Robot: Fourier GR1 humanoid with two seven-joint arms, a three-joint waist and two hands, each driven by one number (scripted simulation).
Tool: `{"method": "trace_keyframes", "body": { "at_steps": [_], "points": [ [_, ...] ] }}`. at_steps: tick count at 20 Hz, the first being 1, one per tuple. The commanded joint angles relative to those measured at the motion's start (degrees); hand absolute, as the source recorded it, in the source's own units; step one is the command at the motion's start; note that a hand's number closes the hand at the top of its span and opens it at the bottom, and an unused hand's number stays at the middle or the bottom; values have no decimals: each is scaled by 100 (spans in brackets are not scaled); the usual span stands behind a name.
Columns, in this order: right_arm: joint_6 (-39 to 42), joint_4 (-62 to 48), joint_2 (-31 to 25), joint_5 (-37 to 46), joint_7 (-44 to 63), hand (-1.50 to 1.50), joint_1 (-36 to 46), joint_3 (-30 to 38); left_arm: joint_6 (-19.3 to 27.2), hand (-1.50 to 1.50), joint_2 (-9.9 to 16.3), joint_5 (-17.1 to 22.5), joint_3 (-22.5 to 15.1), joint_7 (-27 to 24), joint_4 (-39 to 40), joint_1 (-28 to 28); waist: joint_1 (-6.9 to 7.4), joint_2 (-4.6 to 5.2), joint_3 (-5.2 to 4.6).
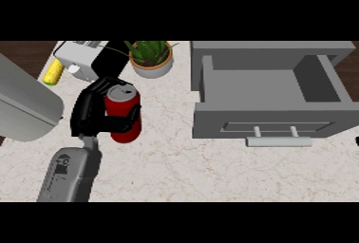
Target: Pick up the can, place it into the drawer and close the drawer
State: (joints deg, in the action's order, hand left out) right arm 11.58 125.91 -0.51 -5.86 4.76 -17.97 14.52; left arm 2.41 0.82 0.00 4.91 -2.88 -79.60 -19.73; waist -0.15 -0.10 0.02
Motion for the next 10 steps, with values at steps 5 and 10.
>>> {"method": "trace_keyframes", "body": {
  "at_steps": [5, 10],
  "points": [
    [-80, 359, 48, 49, 247, -150, -54, -129, 990, 150, -81, 70, -1089, 1310, -534, -917, -28, -1, -1],
    [4, 48, 48, 41, -237, -150, -264, -50, 1643, 150, -82, -111, -1465, 1641, -5, -1893, -73, 7, 1]
  ]
}}
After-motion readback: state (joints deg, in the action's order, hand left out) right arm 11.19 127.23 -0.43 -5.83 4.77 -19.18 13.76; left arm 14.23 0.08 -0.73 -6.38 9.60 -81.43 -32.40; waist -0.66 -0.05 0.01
